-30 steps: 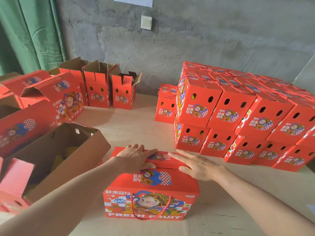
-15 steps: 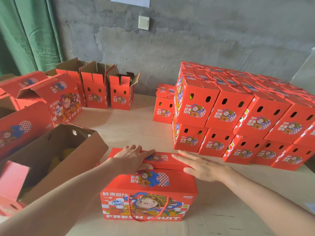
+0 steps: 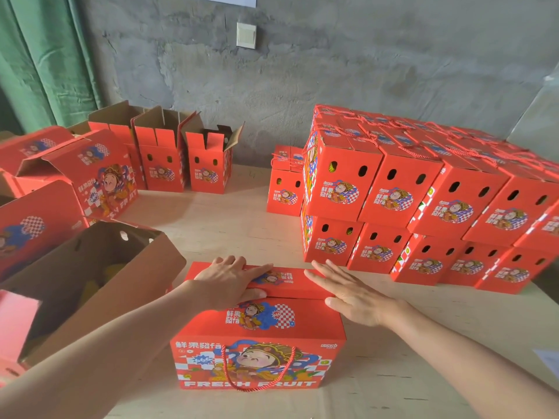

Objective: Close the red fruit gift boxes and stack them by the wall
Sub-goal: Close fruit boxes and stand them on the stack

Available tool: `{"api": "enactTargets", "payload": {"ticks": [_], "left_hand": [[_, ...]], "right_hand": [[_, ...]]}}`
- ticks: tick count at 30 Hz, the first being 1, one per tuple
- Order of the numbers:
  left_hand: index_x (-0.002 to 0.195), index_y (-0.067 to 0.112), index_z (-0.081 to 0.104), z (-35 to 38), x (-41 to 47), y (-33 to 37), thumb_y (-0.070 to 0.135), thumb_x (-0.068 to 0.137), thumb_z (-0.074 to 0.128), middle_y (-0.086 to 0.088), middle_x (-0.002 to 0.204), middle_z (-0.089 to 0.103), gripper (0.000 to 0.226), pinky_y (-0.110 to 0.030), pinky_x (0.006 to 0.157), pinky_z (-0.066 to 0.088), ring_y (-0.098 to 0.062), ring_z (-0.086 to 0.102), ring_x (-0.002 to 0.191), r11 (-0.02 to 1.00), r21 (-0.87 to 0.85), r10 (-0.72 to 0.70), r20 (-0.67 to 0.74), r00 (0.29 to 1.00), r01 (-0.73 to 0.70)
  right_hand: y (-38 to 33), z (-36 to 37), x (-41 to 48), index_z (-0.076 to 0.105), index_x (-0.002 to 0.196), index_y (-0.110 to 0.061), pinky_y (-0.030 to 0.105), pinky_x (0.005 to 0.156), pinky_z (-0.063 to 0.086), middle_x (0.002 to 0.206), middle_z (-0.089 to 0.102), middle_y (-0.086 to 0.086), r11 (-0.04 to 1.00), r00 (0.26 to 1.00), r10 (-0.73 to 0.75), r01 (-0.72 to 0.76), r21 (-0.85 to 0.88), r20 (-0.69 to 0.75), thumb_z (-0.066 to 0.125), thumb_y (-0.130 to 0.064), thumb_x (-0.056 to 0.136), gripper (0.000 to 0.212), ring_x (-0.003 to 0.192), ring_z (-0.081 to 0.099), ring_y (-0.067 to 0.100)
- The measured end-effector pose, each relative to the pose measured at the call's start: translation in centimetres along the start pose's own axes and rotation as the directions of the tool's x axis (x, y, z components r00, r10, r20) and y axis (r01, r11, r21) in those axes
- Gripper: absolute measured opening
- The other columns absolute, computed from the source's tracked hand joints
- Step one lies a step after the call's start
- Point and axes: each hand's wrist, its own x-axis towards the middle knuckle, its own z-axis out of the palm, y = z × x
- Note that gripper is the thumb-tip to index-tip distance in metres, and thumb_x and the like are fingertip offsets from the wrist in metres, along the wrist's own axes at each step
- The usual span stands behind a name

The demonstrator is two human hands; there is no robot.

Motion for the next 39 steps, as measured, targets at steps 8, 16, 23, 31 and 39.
{"api": "enactTargets", "payload": {"ticks": [8,16,23,31,39], "left_hand": [[0.148,0.046,-0.002,-0.1,0.0,0.2,0.081,0.065,-0.006,-0.010,0.130,0.044,0.090,-0.040,0.098,0.035,-0.028,0.043,0.119,1.000,-0.017,-0.016,0.010,1.000,0.017],[0.145,0.051,-0.005,0.4,0.0,0.0,0.080,0.067,-0.008,-0.007,0.127,0.044,0.084,-0.038,0.098,0.036,-0.026,0.044,0.117,1.000,-0.024,-0.006,-0.036,0.999,0.005],[0.145,0.050,-0.009,0.8,-0.1,-0.2,0.084,0.061,-0.021,-0.004,0.128,0.044,0.091,-0.037,0.096,0.038,-0.024,0.045,0.116,1.000,0.000,0.026,-0.057,0.998,-0.026],[0.147,0.047,-0.004,0.1,0.0,0.0,0.080,0.068,-0.006,-0.009,0.129,0.043,0.085,-0.038,0.098,0.035,-0.026,0.043,0.119,1.000,-0.015,0.015,0.004,1.000,-0.015],[0.151,0.021,0.010,-0.7,-0.5,-1.0,0.075,0.084,0.019,-0.006,0.146,0.036,0.086,-0.038,0.110,0.029,-0.023,0.037,0.131,0.995,-0.093,-0.022,0.119,0.993,0.033]], "right_hand": [[-0.1,0.5,-0.5,0.019,0.143,-0.048,0.019,0.117,0.002,0.155,0.006,-0.024,0.973,0.990,0.020,0.012,0.230,-0.137,0.039,-0.016,0.101,0.056,0.141,-0.002,-0.011],[-1.6,3.0,-0.9,0.055,0.094,-0.023,0.023,0.095,0.048,0.108,0.072,0.008,0.943,0.761,0.154,0.077,0.324,-0.630,0.068,0.004,0.082,0.032,0.103,0.067,0.014],[-1.9,3.4,-1.2,0.065,0.116,0.000,0.035,0.094,0.052,0.106,0.072,0.010,0.956,0.766,0.169,0.026,0.292,-0.621,0.068,0.000,0.083,0.033,0.101,0.066,0.012],[-6.2,-0.1,4.2,0.059,0.093,-0.019,0.024,0.112,0.019,0.148,0.042,0.001,0.996,0.925,0.034,-0.001,0.086,-0.380,0.048,-0.038,0.097,0.022,0.141,0.030,0.014],[-7.4,0.8,7.5,0.022,0.151,-0.025,0.040,0.110,0.029,0.146,0.045,0.006,0.976,0.953,0.219,-0.217,0.033,-0.209,0.021,-0.040,0.102,0.051,0.132,0.041,0.026]]}}
